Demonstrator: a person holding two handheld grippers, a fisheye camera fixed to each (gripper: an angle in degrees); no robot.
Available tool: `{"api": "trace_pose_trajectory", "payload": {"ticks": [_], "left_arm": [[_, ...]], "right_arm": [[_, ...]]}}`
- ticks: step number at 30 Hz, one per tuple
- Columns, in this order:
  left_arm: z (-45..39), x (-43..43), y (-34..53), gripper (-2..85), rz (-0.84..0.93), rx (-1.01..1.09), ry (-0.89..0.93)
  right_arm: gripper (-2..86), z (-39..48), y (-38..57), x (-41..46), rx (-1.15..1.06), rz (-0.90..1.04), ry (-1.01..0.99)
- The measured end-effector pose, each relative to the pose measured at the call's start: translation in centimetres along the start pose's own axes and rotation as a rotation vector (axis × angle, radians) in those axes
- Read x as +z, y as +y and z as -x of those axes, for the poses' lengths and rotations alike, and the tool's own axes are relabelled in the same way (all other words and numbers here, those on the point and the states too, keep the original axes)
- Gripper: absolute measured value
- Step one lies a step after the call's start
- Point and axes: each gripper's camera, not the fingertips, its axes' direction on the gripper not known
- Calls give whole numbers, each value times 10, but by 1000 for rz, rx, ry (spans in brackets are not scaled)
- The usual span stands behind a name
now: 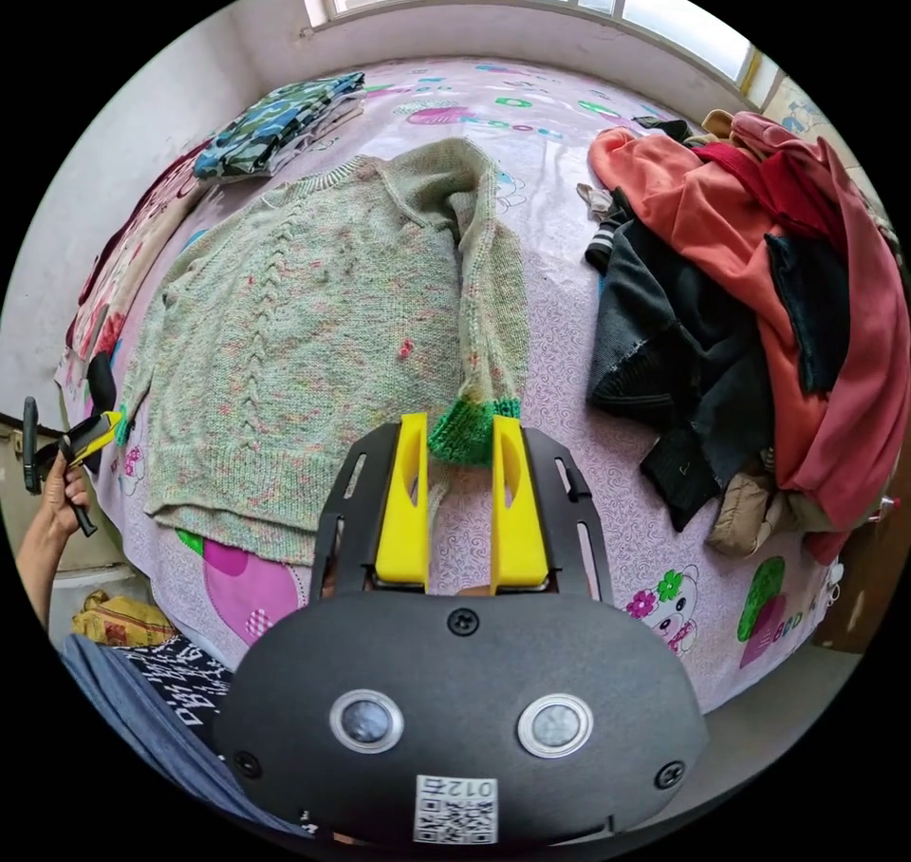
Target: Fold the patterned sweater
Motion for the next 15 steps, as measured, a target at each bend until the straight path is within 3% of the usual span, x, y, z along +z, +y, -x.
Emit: {"api": "trace_pose_trajectory", "payload": {"ticks": [8, 15], "left_arm": [[26, 1, -31, 110, 36, 119, -4], [42, 12, -55, 80, 127, 242, -60]], "right_arm": [[21, -104, -8, -5, -112, 29, -216], [11, -196, -70, -26, -120, 109, -669]]}}
